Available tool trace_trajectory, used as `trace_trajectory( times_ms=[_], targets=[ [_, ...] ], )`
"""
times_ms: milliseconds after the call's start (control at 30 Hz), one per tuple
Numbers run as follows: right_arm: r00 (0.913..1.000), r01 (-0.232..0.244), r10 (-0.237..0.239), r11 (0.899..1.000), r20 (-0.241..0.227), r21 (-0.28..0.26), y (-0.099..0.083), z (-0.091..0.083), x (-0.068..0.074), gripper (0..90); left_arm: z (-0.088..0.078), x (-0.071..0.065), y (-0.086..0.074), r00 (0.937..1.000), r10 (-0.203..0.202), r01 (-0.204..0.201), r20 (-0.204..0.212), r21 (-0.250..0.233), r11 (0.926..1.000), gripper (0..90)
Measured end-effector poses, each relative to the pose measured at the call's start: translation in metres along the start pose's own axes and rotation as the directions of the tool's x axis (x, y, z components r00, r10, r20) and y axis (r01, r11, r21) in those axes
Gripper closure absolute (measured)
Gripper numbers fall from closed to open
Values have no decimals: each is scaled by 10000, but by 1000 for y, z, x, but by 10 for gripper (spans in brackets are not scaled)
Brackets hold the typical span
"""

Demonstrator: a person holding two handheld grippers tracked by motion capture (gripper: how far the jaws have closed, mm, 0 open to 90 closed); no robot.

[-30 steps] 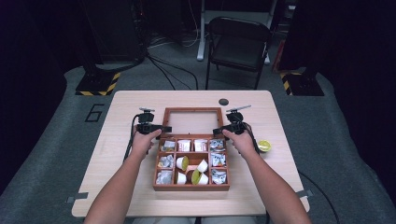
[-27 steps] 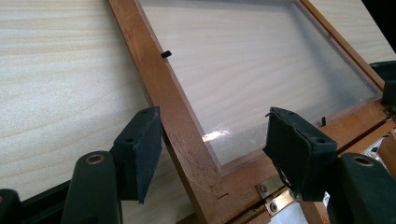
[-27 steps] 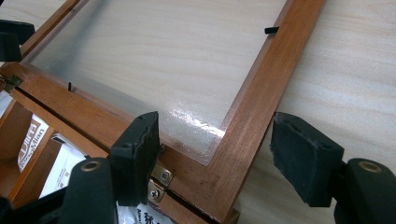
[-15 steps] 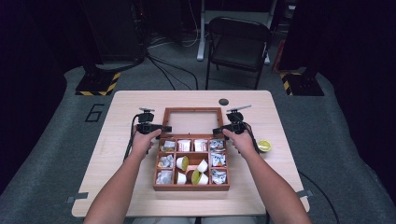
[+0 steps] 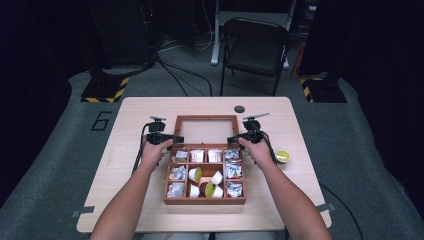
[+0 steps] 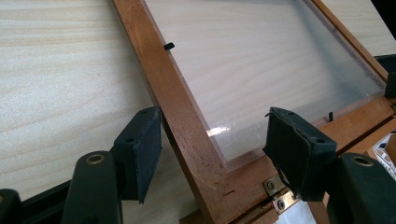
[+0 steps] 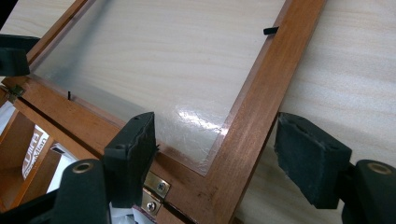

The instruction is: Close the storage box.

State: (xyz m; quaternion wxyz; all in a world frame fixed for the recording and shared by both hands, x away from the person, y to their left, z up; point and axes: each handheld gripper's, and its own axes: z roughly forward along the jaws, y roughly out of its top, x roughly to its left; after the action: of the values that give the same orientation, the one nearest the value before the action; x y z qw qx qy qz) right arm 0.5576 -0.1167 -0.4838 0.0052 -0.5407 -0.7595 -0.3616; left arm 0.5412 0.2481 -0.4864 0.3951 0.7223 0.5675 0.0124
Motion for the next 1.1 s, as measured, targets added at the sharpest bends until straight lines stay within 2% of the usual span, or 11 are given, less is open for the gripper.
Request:
trace_trajectory(
  times_ms=[467,633,933,1100],
  targets=[
    [9986,-458,457,9989,-271,-39,0,7,-3,284,1,1,-1,10000,-45,45,52,77,10000,362],
    [9988,-415,413,9991,-279,-76,0,7,-3,284,1,2,0,10000,17,-17,54,157,9999,363],
    [9990,-322,321,9995,-297,-52,1,4,-3,299,1,2,0,9995,-293,293,98,3,9996,372],
    [9989,-344,341,9994,-324,-92,1,4,-4,304,1,5,0,9997,-187,187,148,31,9998,384]
  ],
)
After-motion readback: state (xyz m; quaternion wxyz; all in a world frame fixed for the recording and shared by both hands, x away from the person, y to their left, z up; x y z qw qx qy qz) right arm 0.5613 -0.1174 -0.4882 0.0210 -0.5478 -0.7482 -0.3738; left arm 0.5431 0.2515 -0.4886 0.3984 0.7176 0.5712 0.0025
